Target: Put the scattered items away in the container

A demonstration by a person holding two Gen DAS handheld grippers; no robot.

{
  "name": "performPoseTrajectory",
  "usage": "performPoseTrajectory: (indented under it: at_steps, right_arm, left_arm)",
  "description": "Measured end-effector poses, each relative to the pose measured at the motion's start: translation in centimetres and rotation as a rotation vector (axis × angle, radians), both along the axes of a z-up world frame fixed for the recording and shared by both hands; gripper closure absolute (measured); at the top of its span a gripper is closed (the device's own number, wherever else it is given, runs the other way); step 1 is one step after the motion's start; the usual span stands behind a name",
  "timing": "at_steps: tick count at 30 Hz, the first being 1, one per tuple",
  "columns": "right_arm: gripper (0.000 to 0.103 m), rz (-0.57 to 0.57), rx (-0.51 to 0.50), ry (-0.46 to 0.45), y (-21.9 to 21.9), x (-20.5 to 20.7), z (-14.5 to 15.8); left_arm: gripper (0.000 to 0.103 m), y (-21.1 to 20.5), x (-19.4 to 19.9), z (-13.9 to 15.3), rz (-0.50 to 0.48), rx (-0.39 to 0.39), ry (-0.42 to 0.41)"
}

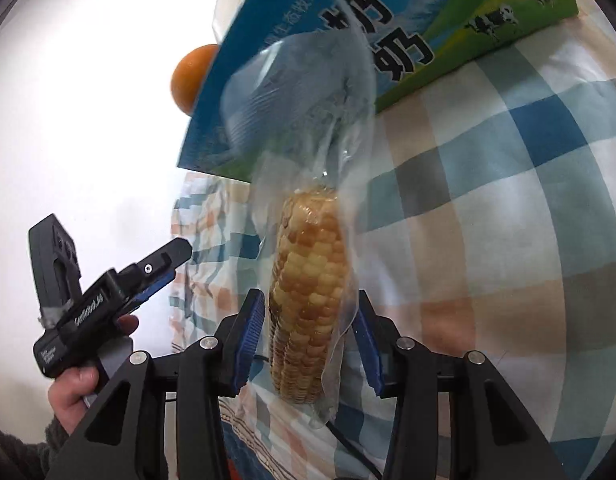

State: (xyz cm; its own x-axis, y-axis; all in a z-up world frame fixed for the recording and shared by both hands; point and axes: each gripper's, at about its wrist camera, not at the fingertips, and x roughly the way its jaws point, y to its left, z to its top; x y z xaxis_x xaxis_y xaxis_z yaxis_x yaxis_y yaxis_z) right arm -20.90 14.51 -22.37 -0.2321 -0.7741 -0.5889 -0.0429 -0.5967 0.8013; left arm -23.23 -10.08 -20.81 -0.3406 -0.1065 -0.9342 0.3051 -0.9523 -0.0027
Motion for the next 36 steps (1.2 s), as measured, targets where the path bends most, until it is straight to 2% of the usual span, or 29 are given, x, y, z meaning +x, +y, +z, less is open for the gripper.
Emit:
performPoseTrajectory:
  at_steps: [2,4,5,7,9,12,13,14,17,20,21,23,24,25,36]
  right_arm:
    - [0.056,0.022,0.072,-0.046,-0.7,-1.1,0.2]
    - [0.052,0.06,0.142,-0.095,-1.6,-2.1,0.3]
    - [0.051,0.065,0.158,-0.119,-1.8,-2.5,0.3]
    - [0.051,0.067,0.162,-0.144,-1.8,-3.1,0.4]
    - [0.052,0.029,0.113,-0.182,-0.8,-3.3,-0.1]
    - [0.055,-0.046,-0.007,-0.224,1.0,-2.6,-1.5]
    - [0.056,-0.074,-0.045,-0.239,0.7,-2.4,-2.0]
    - [0.056,-0.094,-0.076,-0.248,-1.0,-2.3,-2.8]
    - [0.057,-0.103,-0.101,-0.251,-1.1,-2.2,-3.2]
    - [0.057,-0.052,-0.05,-0.249,-1.3,-2.7,-2.6]
    - [0.057,-0.035,-0.032,-0.254,-1.4,-3.0,-2.4]
    - [0.057,-0.012,0.0,-0.264,-1.5,-3.3,-2.1]
    - [0.057,-0.007,0.017,-0.266,-1.5,-3.4,-1.9]
    - [0.057,-0.006,0.031,-0.264,-1.6,-3.4,-1.7]
    - [0.057,-0.076,-0.02,-0.178,-2.0,-1.2,-1.2]
  left_arm:
    - [0.0,0.1,-0.1,-1.7,-0.017,0.059,-0.03]
    - [0.004,-0.1,0.0,-3.4,-0.01,0.17,-0.052]
    - [0.005,-0.2,0.0,-4.1,0.007,0.216,-0.063]
    - [0.007,-0.8,0.2,-5.6,0.041,0.365,-0.072]
    - [0.008,-0.7,0.4,-5.9,0.043,0.437,-0.042]
    - [0.012,0.3,0.4,-5.9,-0.019,0.555,-0.027]
    - [0.011,0.9,0.4,-5.8,-0.052,0.567,-0.03]
    - [0.01,1.7,0.3,-5.9,-0.1,0.564,-0.042]
    - [0.01,4.7,0.3,-5.8,-0.245,0.426,-0.076]
    - [0.014,5.8,0.0,-5.7,-0.274,0.366,-0.062]
    - [0.019,6.0,-0.1,-5.6,-0.278,0.368,-0.052]
    - [0.043,6.7,-0.1,-5.2,-0.309,0.385,-0.029]
    - [0.044,7.2,-0.1,-4.8,-0.323,0.367,-0.022]
    - [0.052,7.6,0.0,-4.5,-0.335,0.348,-0.015]
    - [0.056,9.5,1.4,-2.7,-0.352,0.311,0.009]
